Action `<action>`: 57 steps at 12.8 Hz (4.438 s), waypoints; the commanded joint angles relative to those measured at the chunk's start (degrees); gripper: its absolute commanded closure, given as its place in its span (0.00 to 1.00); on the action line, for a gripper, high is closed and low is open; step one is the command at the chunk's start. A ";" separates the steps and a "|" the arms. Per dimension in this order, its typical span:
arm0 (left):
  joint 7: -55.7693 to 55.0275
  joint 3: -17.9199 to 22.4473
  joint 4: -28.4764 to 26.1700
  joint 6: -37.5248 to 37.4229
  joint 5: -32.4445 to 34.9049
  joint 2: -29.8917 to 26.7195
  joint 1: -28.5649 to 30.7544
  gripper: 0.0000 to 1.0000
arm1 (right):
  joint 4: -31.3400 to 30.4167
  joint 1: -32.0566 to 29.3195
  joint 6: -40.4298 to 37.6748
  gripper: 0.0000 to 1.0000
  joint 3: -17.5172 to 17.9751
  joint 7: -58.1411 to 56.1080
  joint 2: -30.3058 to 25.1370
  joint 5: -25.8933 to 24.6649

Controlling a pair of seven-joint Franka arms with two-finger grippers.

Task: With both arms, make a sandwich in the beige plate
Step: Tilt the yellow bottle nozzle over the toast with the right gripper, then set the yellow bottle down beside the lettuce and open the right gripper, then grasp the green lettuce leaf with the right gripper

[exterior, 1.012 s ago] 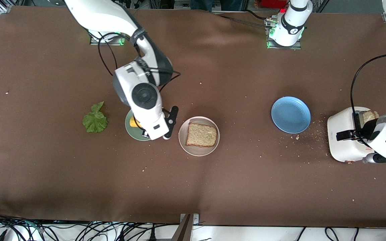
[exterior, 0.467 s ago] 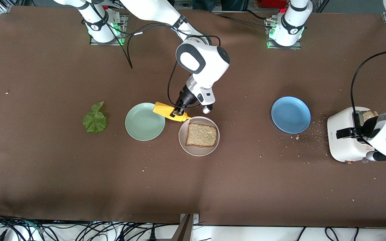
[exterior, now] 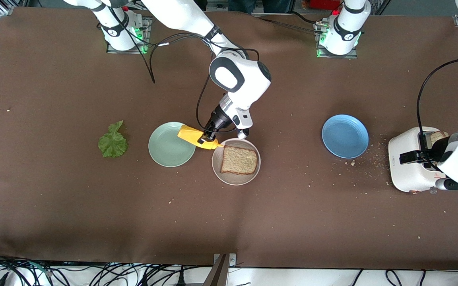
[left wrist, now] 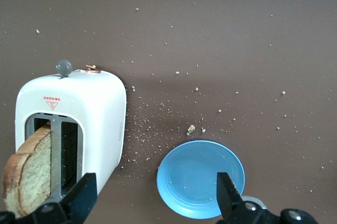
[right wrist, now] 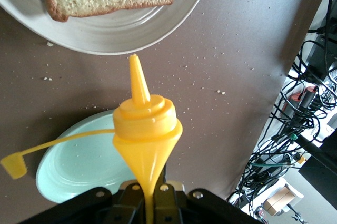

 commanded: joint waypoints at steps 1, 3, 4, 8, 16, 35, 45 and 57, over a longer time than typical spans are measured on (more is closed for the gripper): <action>1.12 -0.60 -0.93 -0.75 0.01 -2.02 -0.14 0.00 | 0.58 -1.03 -1.72 1.00 -0.15 -1.17 -1.22 2.02; 1.21 -0.95 -0.93 -0.75 -0.35 -2.54 -0.14 0.00 | 0.76 -3.22 -1.90 1.00 -0.07 -5.11 -4.11 6.77; 1.21 -0.95 -0.93 -0.75 -0.43 -2.72 0.04 0.00 | 0.85 -3.93 -1.99 1.00 -0.07 -6.44 -5.78 9.22; 1.30 -0.95 -1.19 -0.75 -0.52 -2.72 0.21 0.00 | 0.85 -10.77 -3.83 1.00 -0.07 -12.84 -11.84 24.23; 1.38 -0.95 -1.28 -0.66 -0.52 -2.45 0.21 0.00 | -0.47 -34.41 -7.15 1.00 0.19 -42.37 -16.25 61.17; 1.39 -0.95 -1.72 -0.66 -2.63 -2.10 0.30 0.00 | -17.96 -61.15 -18.86 0.92 0.37 -123.34 0.44 100.74; 1.38 -0.86 -1.72 -0.57 -2.63 -2.10 0.04 0.00 | -17.35 -60.89 -19.75 0.00 -0.68 -123.72 2.91 102.51; 1.30 -0.95 -1.81 -0.57 -2.54 -2.02 -0.05 0.00 | -13.74 -57.11 -3.86 0.00 -2.53 -77.60 -11.68 67.55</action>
